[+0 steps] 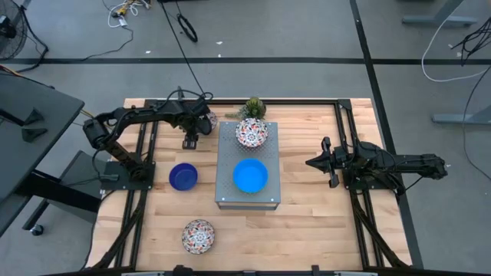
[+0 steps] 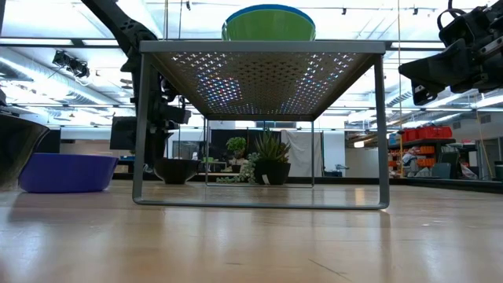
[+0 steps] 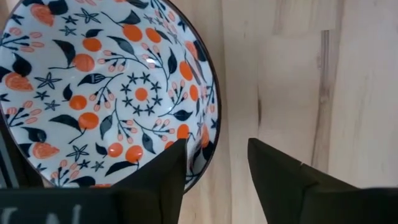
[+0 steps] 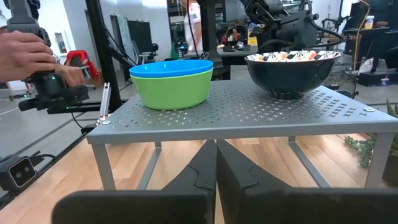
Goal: Pick & Place Mini bowls
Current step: Stack the top white patterned bowl on the other white patterned bowl on the shelf
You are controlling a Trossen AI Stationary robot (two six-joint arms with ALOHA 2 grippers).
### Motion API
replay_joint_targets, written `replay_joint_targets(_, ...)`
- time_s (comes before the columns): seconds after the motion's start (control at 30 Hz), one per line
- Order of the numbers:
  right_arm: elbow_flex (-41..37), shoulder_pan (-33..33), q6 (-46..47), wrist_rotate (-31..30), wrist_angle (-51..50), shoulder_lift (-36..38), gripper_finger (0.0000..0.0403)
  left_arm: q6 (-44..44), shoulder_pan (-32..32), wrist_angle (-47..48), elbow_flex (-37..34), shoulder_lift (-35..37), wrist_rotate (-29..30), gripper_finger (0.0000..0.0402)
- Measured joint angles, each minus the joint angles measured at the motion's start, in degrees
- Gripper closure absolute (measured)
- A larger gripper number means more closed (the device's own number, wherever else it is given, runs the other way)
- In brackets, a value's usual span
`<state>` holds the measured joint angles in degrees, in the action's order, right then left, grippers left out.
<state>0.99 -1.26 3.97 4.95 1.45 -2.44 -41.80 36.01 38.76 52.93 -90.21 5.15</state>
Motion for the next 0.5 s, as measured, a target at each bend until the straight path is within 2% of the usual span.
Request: replay_joint_targets(0.5,0.0,0.0,0.0,0.0,0.0,0.0,0.0392,0.0,0.0,-0.8,0.0,0.0,-0.2,0.0297)
